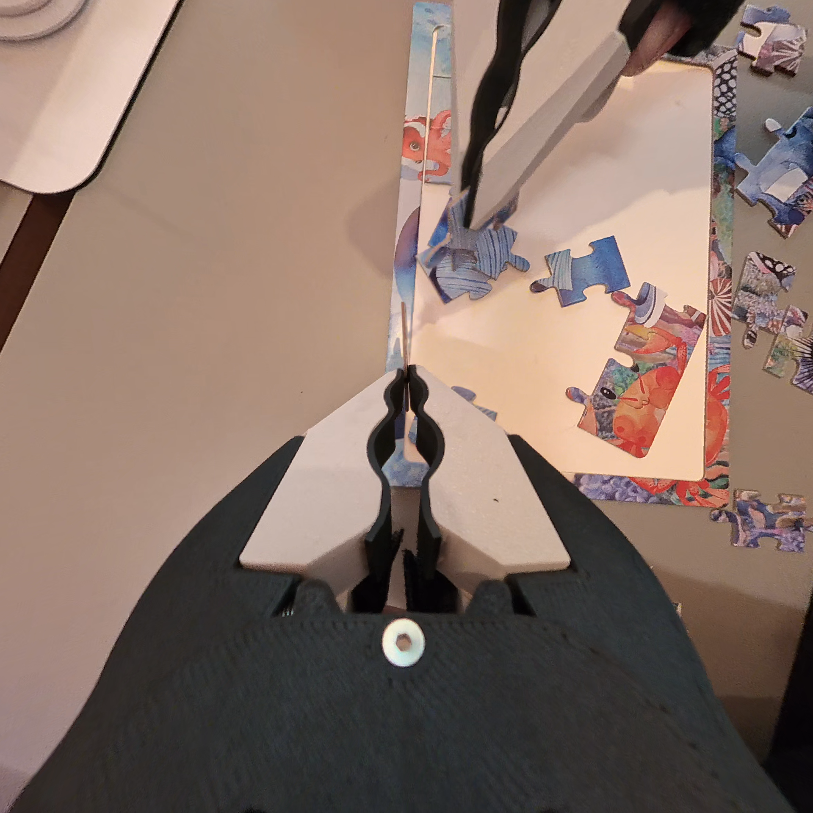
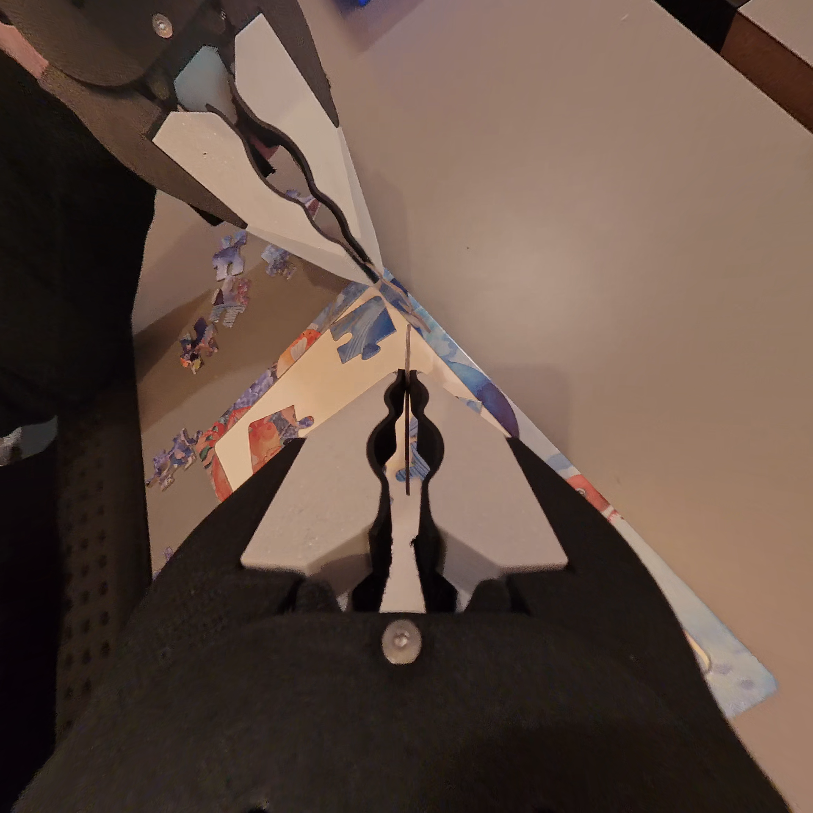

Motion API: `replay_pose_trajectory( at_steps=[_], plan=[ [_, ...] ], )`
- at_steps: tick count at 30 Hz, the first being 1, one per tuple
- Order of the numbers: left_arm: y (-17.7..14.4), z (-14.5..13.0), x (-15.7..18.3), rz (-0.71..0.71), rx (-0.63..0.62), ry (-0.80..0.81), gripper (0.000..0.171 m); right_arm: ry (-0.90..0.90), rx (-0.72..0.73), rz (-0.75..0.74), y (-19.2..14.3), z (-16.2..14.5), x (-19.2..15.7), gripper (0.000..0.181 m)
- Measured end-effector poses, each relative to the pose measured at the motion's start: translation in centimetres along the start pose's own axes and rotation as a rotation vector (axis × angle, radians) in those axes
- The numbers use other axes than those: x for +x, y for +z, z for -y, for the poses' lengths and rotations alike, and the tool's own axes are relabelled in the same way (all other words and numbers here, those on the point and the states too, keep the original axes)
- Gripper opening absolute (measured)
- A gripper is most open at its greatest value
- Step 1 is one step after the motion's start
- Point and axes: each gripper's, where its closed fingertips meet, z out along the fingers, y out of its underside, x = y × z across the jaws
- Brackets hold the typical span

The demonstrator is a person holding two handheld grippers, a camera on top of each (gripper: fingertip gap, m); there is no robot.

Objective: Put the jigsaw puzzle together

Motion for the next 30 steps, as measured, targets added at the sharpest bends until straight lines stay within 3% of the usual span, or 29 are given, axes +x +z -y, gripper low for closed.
replay_pose_trajectory(
  at_steps=[10,23,26,30],
  plan=[
    [-0.8,-3.1,-3.7,0.085,-0.011,-0.174,0.0,0.002,-0.059,0.042,2.0,-1.1,-0.9,0.0],
    [-0.9,-5.7,-5.9,0.203,-0.11,-0.21,0.012,0.049,-0.128,0.034,3.7,-3.0,0.3,0.0],
    [-1.4,-5.6,-6.2,0.234,-0.117,-0.203,0.019,0.029,-0.164,0.01,3.8,-3.5,0.5,0.002],
    [-1.9,-6.3,-6.6,0.277,-0.159,-0.212,0.042,0.019,-0.198,0.007,3.7,-4.0,0.4,0.011]
  ],
)
